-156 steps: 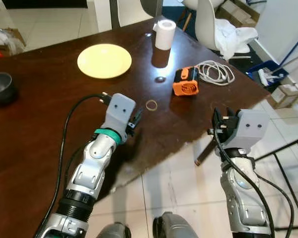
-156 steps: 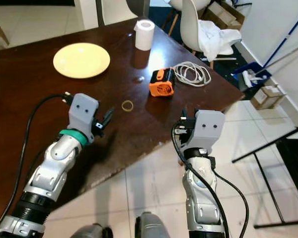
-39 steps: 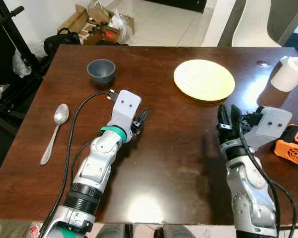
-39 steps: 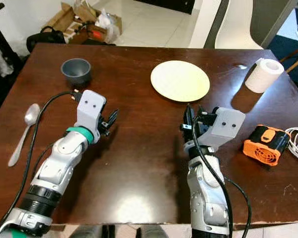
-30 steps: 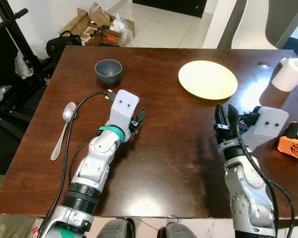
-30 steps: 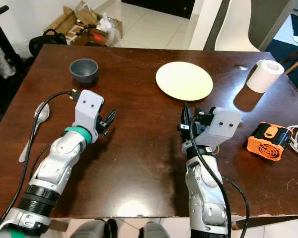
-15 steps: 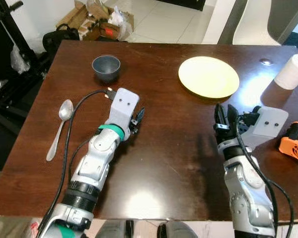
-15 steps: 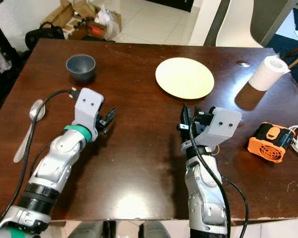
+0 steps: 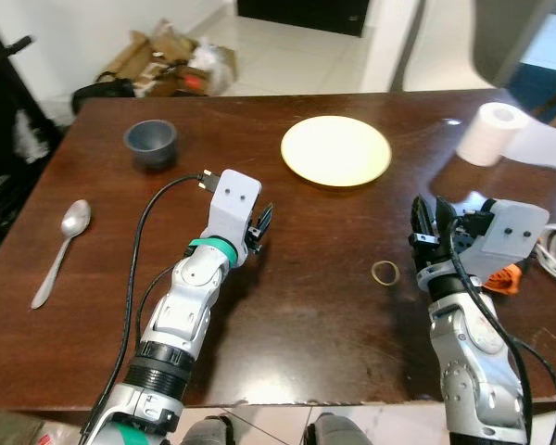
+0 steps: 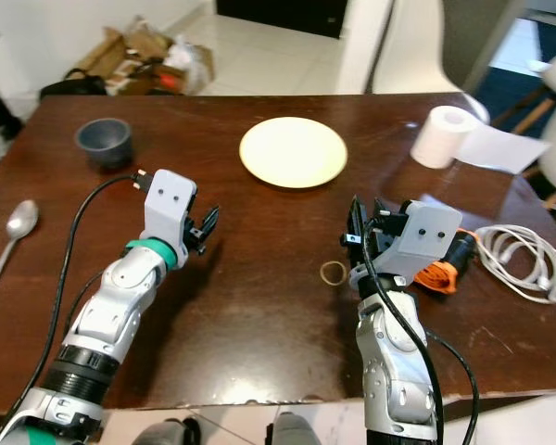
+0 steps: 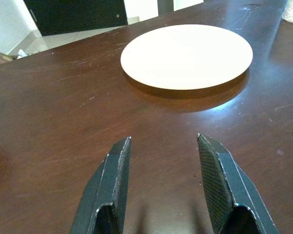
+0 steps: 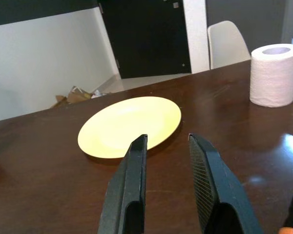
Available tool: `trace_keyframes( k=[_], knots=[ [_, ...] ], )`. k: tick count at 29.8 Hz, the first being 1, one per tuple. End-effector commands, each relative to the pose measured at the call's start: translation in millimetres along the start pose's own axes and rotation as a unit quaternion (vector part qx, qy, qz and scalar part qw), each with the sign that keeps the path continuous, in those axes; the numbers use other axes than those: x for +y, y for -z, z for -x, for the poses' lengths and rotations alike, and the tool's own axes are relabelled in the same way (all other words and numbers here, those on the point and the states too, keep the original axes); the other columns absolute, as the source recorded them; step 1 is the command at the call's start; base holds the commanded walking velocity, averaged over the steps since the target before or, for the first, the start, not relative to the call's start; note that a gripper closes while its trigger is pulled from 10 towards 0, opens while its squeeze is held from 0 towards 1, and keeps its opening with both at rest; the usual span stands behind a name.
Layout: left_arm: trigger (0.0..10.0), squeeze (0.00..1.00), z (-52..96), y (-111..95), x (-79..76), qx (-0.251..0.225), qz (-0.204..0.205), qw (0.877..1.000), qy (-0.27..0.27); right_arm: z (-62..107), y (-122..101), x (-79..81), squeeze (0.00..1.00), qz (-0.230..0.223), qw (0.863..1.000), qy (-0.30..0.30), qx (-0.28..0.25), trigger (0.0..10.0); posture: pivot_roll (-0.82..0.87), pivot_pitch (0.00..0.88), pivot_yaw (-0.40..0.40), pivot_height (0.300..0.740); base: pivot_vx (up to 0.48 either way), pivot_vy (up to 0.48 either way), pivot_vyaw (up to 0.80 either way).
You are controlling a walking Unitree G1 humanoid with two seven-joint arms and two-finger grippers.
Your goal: Setting the table
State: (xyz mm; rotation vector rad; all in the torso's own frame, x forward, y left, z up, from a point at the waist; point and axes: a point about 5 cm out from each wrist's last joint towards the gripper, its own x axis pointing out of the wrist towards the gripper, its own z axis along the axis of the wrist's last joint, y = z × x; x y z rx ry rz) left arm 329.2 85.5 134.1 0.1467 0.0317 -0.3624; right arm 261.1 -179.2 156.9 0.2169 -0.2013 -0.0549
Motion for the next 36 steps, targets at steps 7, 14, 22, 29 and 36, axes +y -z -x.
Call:
trace_keyframes(
  k=[7, 14, 22, 29, 36],
  knots=[
    [10.0, 0.0, 1.1, 6.5, 5.5, 0.016, -0.009, 1.0, -0.005, 0.6, 1.4, 3.4, 0.0, -0.003, 1.0, -0.003, 0.003, 10.0, -0.05, 0.0, 0.068, 0.74, 0.0, 0.0, 0.0],
    [10.0, 0.0, -4.0, -15.4, 37.5, -0.003, -0.098, 0.995, 0.021, -0.7, -18.7, 19.2, 0.0, 0.047, 0.994, -0.093, -0.015, 10.0, -0.05, 0.0, 0.073, 0.74, 0.0, 0.0, 0.0],
    [10.0, 0.0, -0.3, -35.6, 125.4, 0.072, -0.104, 0.991, 0.038, -10.1, -52.0, 33.9, 0.0, 0.039, 0.988, -0.133, -0.063, 10.0, -0.03, 0.029, 0.074, 0.74, 0.0, 0.0, 0.0],
    [10.0, 0.0, 12.0, -32.7, 155.6, 0.099, -0.112, 0.988, 0.022, -17.3, -35.6, 5.5, 0.0, 0.074, 0.995, -0.073, 0.005, 10.0, 0.0, 0.054, 0.056, 0.74, 0.0, 0.0, 0.0],
    [10.0, 0.0, -18.1, -42.0, 92.2, 0.025, -0.074, 0.996, 0.053, -28.7, -33.1, -23.3, 0.0, 0.051, 0.998, -0.033, 0.034, 10.0, 0.0, 0.081, 0.058, 0.74, 0.0, 0.0, 0.0]
  ],
)
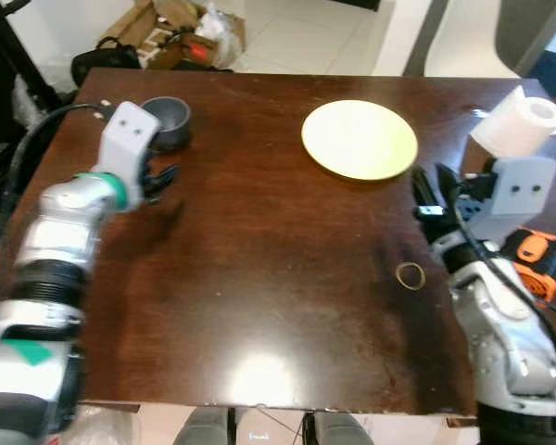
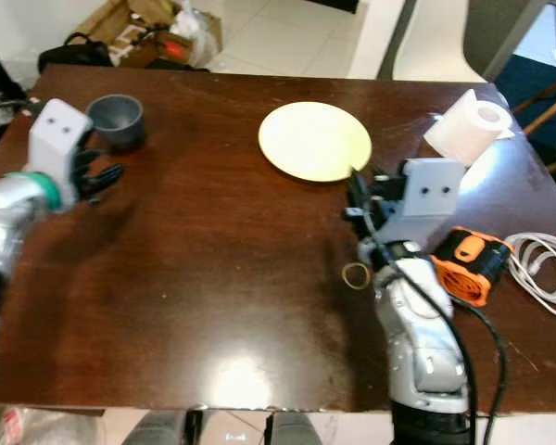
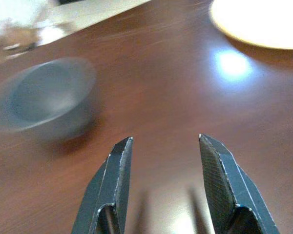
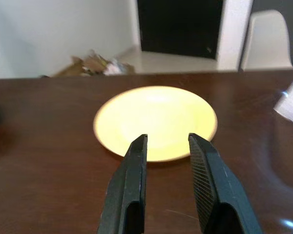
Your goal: Setting the table
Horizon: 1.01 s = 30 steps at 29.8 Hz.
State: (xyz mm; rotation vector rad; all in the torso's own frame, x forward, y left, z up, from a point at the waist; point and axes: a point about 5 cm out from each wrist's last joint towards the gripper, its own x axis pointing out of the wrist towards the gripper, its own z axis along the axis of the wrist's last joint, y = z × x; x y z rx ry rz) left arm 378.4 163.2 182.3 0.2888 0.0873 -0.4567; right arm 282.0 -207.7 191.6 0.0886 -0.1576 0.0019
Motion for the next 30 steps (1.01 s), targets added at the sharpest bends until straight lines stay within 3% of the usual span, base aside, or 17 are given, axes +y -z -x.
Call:
trace_keyframes(
  k=[1, 2, 4, 10, 11, 13, 14, 15, 16, 21, 22, 25, 30],
  knots=[
    [10.0, 0.0, -8.8, -10.8, -14.6, -0.019, -0.023, 0.999, 0.02, -2.7, -0.4, -5.0, 0.0, -0.005, 1.0, 0.0, 0.007, 10.0, 0.0, 0.088, 0.063, 0.74, 0.0, 0.0, 0.0],
    [10.0, 0.0, -8.8, -10.8, -14.6, -0.019, -0.023, 0.999, 0.02, -2.7, -0.4, -5.0, 0.0, -0.005, 1.0, 0.0, 0.007, 10.0, 0.0, 0.088, 0.063, 0.74, 0.0, 0.0, 0.0],
    [10.0, 0.0, -22.8, -23.2, -40.7, -0.04, -0.06, 0.996, 0.056, -12.6, -3.7, -9.5, 0.0, -0.011, 1.0, -0.007, 0.009, 10.0, -0.01, 0.092, 0.076, 0.74, 0.0, 0.0, 0.0],
    [10.0, 0.0, -27.8, -32.0, -52.3, -0.057, -0.079, 0.993, 0.074, -20.7, -0.6, -15.4, 0.0, -0.018, 1.0, -0.01, 0.021, 10.0, 0.01, 0.098, 0.075, 0.74, 0.0, 0.0, 0.0],
    [10.0, 0.0, -27.8, -37.4, -54.9, -0.07, -0.078, 0.992, 0.075, -26.5, 2.8, -19.7, 0.0, -0.047, 0.998, -0.012, 0.029, 10.0, 0.02, 0.104, 0.07, 0.74, 0.0, 0.0, 0.0],
    [10.0, 0.0, -25.7, -43.0, -58.5, -0.086, -0.081, 0.99, 0.082, -32.3, 5.2, -22.3, 0.0, -0.073, 0.997, -0.018, 0.031, 10.0, 0.04, 0.114, 0.066, 0.74, 0.0, 0.0, 0.0],
    [10.0, 0.0, -21.9, -48.6, -65.1, -0.104, -0.091, 0.985, 0.099, -38.8, 8.4, -25.0, 0.0, -0.111, 0.993, -0.023, 0.033, 10.0, 0.07, 0.119, 0.065, 0.74, 0.0, 0.0, 0.0],
    [10.0, 0.0, -21.9, -48.6, -65.1, -0.104, -0.091, 0.985, 0.099, -38.8, 8.4, -25.0, 0.0, -0.111, 0.993, -0.023, 0.033, 10.0, 0.07, 0.119, 0.065, 0.74, 0.0, 0.0, 0.0],
    [10.0, 0.0, -17.0, -53.6, -72.1, -0.122, -0.111, 0.98, 0.112, -45.8, 12.2, -26.6, 0.0, -0.144, 0.989, -0.028, 0.036, 10.0, 0.1, 0.127, 0.065, 0.74, 0.0, 0.0, 0.0],
    [10.0, 0.0, -5.0, -60.8, -82.0, -0.149, -0.141, 0.97, 0.131, -57.5, 21.6, -27.5, 0.0, -0.172, 0.983, -0.03, 0.051, 10.0, 0.13, 0.137, 0.063, 0.74, 0.0, 0.0, 0.0],
    [10.0, 0.0, -2.7, -59.5, -87.3, -0.153, -0.17, 0.965, 0.13, -60.9, 20.9, -24.9, 0.0, -0.192, 0.979, -0.046, 0.047, 10.0, 0.15, 0.139, 0.068, 0.74, 0.0, 0.0, 0.0],
    [10.0, 0.0, -2.3, -56.3, -96.3, -0.159, -0.2, 0.958, 0.128, -64.8, 20.0, -23.1, 0.0, -0.225, 0.971, -0.069, 0.042, 10.0, 0.16, 0.139, 0.076, 0.74, 0.0, 0.0, 0.0],
    [10.0, 0.0, 1.7, -55.4, -99.6, -0.163, -0.211, 0.955, 0.132, -72.5, 25.4, -32.2, 0.0, -0.244, 0.967, -0.06, 0.052, 10.0, 0.18, 0.151, 0.075, 0.74, 0.0, 0.0, 0.0]
  ],
)
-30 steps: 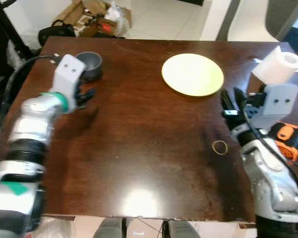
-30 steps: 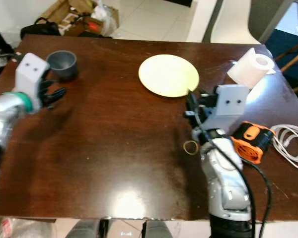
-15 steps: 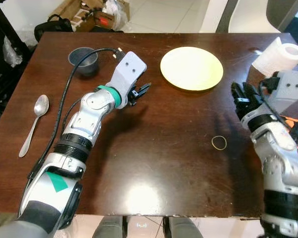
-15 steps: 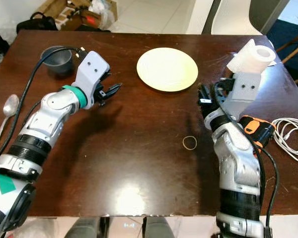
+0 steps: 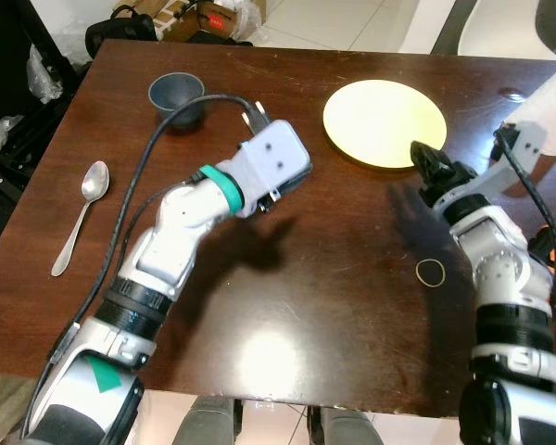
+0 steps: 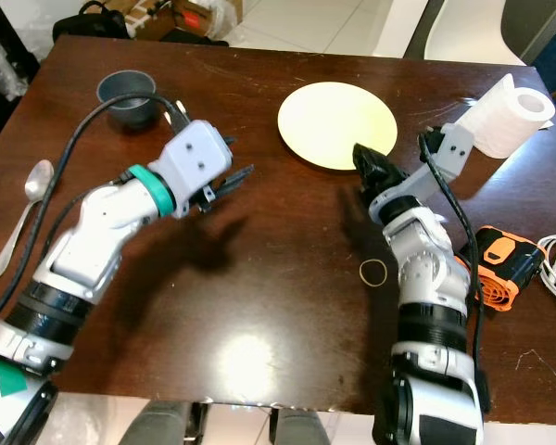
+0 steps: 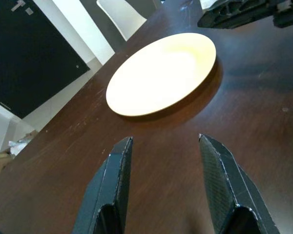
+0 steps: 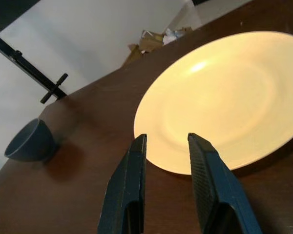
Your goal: Setting the table
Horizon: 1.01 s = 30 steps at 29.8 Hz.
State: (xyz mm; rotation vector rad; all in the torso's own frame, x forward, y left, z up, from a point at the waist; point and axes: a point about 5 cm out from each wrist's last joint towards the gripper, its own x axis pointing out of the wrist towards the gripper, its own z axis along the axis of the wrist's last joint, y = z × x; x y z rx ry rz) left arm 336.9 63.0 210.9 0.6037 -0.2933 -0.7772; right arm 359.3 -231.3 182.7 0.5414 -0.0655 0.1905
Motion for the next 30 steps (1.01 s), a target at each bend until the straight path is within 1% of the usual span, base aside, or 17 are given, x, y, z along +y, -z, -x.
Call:
trace_keyframes(
  k=[1, 4, 6, 7, 8, 9, 13, 16, 17, 20, 21, 22, 23, 26, 28, 29, 30],
  knots=[
    [10.0, 0.0, 1.9, -1.2, -2.9, -0.003, -0.01, 1.0, 0.005, 3.3, 3.0, -9.0, 0.0, -0.014, 1.0, 0.013, 0.0, 10.0, 0.18, 0.151, 0.075, 0.74, 0.0, 0.0, 0.0],
    [10.0, 0.0, 5.1, -0.4, -0.4, 0.002, -0.011, 1.0, 0.002, 1.1, 1.7, -11.5, 0.0, -0.027, 1.0, 0.014, -0.003, 10.0, 0.2, 0.163, 0.07, 0.74, 0.0, 0.0, 0.0],
    [10.0, 0.0, 18.9, 4.6, 11.9, 0.026, -0.015, 0.999, -0.017, -4.6, -3.3, -21.9, 0.0, -0.045, 0.997, 0.059, -0.024, 10.0, 0.24, 0.186, 0.07, 0.74, 0.0, 0.0, 0.0],
    [10.0, 0.0, 18.9, 4.6, 11.9, 0.026, -0.015, 0.999, -0.017, -4.6, -3.3, -21.9, 0.0, -0.045, 0.997, 0.059, -0.024, 10.0, 0.24, 0.186, 0.07, 0.74, 0.0, 0.0, 0.0],
    [10.0, 0.0, 28.0, 7.1, 18.7, 0.04, -0.017, 0.999, -0.027, -8.0, -7.5, -27.4, 0.53, -0.053, 0.993, 0.092, -0.045, 10.0, 0.25, 0.189, 0.076, 0.74, 0.0, 0.0, 0.0],
    [10.0, 0.0, 30.3, 7.5, 20.4, 0.044, -0.018, 0.998, -0.03, -9.8, -11.7, -27.0, 1.0, -0.062, 0.992, 0.088, -0.058, 10.0, 0.25, 0.192, 0.079, 0.74, 0.0, 0.0, 0.0],
    [10.0, 0.0, 33.4, 7.5, 23.1, 0.047, -0.021, 0.998, -0.033, -13.7, -19.3, -24.5, 1.0, -0.08, 0.992, 0.066, -0.077, 10.0, 0.27, 0.204, 0.083, 0.74, 0.0, 0.0, 0.0],
    [10.0, 0.0, 33.4, 7.5, 23.1, 0.047, -0.021, 0.998, -0.033, -13.7, -19.3, -24.5, 1.0, -0.08, 0.992, 0.066, -0.077, 10.0, 0.27, 0.204, 0.083, 0.74, 0.0, 0.0, 0.0],
    [10.0, 0.0, 34.4, 7.5, 24.1, 0.049, -0.023, 0.998, -0.033, -15.5, -20.7, -24.0, 0.0, -0.091, 0.991, 0.062, -0.076, 10.0, 0.27, 0.208, 0.083, 0.74, 0.0, 0.0, 0.0],
    [10.0, 0.0, 34.4, 7.5, 24.1, 0.049, -0.023, 0.998, -0.033, -15.5, -20.7, -24.0, 0.0, -0.091, 0.991, 0.062, -0.076, 10.0, 0.27, 0.208, 0.083, 0.74, 0.0, 0.0, 0.0],
    [10.0, 0.0, 36.8, 7.1, 26.4, 0.052, -0.026, 0.998, -0.034, -18.1, -21.1, -23.8, 0.0, -0.11, 0.989, 0.06, -0.077, 10.0, 0.29, 0.221, 0.083, 0.74, 0.0, 0.0, 0.0],
    [10.0, 0.0, 36.8, 7.1, 26.4, 0.052, -0.026, 0.998, -0.034, -18.1, -21.1, -23.8, 0.0, -0.11, 0.989, 0.06, -0.077, 10.0, 0.29, 0.221, 0.083, 0.74, 0.0, 0.0, 0.0],
    [10.0, 0.0, 40.0, 7.2, 28.4, 0.056, -0.028, 0.997, -0.036, -19.8, -19.7, -25.2, 0.0, -0.121, 0.987, 0.075, -0.075, 10.0, 0.31, 0.225, 0.085, 0.74, 0.0, 0.0, 0.0],
    [10.0, 0.0, 43.8, 7.6, 29.7, 0.06, -0.029, 0.997, -0.037, -20.6, -17.8, -27.6, 0.0, -0.118, 0.986, 0.098, -0.071, 10.0, 0.31, 0.23, 0.084, 0.74, 0.0, 0.0, 0.0],
    [10.0, 0.0, 49.9, 7.2, 30.7, 0.069, -0.027, 0.996, -0.04, -21.6, -19.7, -30.7, 0.0, -0.085, 0.984, 0.133, -0.079, 10.0, 0.31, 0.228, 0.087, 0.74, 0.0, 0.0, 0.0],
    [10.0, 0.0, 49.9, 7.2, 30.7, 0.069, -0.027, 0.996, -0.04, -21.6, -19.7, -30.7, 0.0, -0.085, 0.984, 0.133, -0.079, 10.0, 0.31, 0.228, 0.087, 0.74, 0.0, 0.0, 0.0],
    [10.0, 0.0, 51.3, 7.2, 30.8, 0.072, -0.026, 0.996, -0.041, -22.2, -23.9, -29.9, 0.0, -0.067, 0.984, 0.137, -0.091, 10.0, 0.31, 0.229, 0.095, 0.74, 0.0, 0.0, 0.0]
  ],
)
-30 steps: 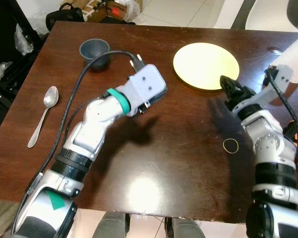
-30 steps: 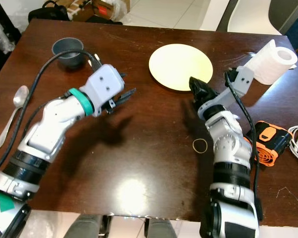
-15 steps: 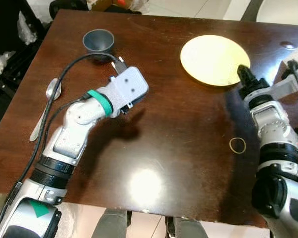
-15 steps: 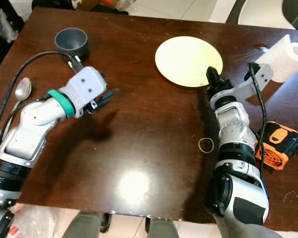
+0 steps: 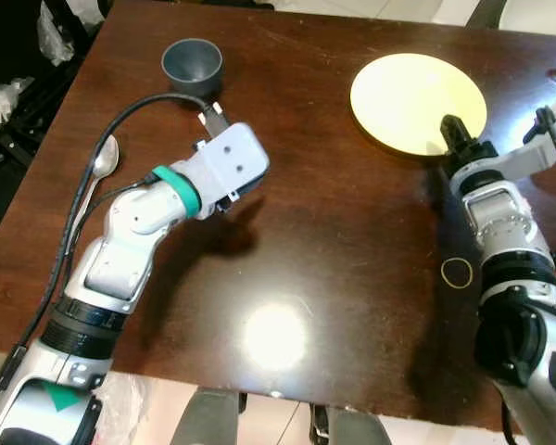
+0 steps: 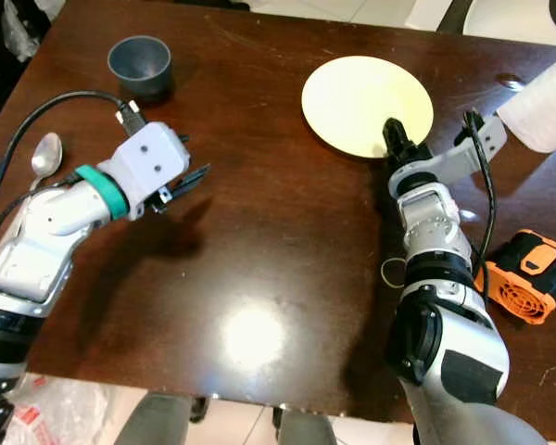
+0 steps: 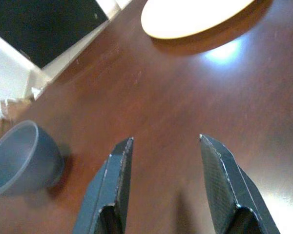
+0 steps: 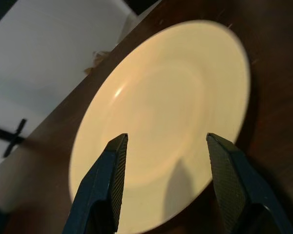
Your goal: Setting the table
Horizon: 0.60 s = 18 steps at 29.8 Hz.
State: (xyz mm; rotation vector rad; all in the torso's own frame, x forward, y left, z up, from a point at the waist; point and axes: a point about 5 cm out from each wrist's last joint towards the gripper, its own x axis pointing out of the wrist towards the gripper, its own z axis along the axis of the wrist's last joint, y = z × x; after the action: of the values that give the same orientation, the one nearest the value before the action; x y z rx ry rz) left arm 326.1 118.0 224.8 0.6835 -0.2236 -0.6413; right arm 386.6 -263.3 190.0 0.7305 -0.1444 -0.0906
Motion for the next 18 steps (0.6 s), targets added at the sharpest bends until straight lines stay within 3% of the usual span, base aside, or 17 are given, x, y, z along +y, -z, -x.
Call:
trace_keyframes(
  k=[1, 8, 11, 15, 17, 18],
  knots=[
    [10.0, 0.0, 4.2, 1.7, -1.9, 0.008, 0.001, 1.0, 0.005, -0.4, -1.7, -1.1, 0.0, 0.019, 1.0, 0.013, -0.012, 10.0, 0.31, 0.229, 0.095, 0.74, 0.0, 0.0, 0.0],
    [10.0, 0.0, -1.4, 1.0, -5.1, 0.008, 0.007, 1.0, 0.017, 2.3, -28.5, -6.7, 0.0, 0.042, 0.991, 0.076, -0.102, 10.0, 0.28, 0.223, 0.113, 0.74, 0.0, 0.0, 0.0],
    [10.0, 0.0, -2.5, 0.1, -5.7, 0.007, 0.007, 1.0, 0.02, 2.2, -27.1, -8.7, 0.0, 0.036, 0.991, 0.082, -0.099, 10.0, 0.28, 0.223, 0.115, 0.74, 0.0, 0.0, 0.0],
    [10.0, 0.0, -1.5, -2.1, -5.6, 0.008, 0.006, 1.0, 0.023, 2.4, -22.7, -17.2, 0.0, -0.015, 0.99, 0.102, -0.094, 10.0, 0.3, 0.225, 0.123, 0.74, 0.0, 0.0, 0.0],
    [10.0, 0.0, 1.5, -1.4, -4.4, 0.012, 0.005, 1.0, 0.024, 1.3, -23.2, -19.7, 0.0, -0.072, 0.987, 0.108, -0.092, 10.0, 0.31, 0.225, 0.125, 0.74, 0.0, 0.0, 0.0],
    [10.0, 0.0, 1.5, -1.4, -4.4, 0.012, 0.005, 1.0, 0.024, 1.3, -23.2, -19.7, 0.0, -0.072, 0.987, 0.108, -0.092, 10.0, 0.31, 0.225, 0.125, 0.74, 0.0, 0.0, 0.0]
  ],
)
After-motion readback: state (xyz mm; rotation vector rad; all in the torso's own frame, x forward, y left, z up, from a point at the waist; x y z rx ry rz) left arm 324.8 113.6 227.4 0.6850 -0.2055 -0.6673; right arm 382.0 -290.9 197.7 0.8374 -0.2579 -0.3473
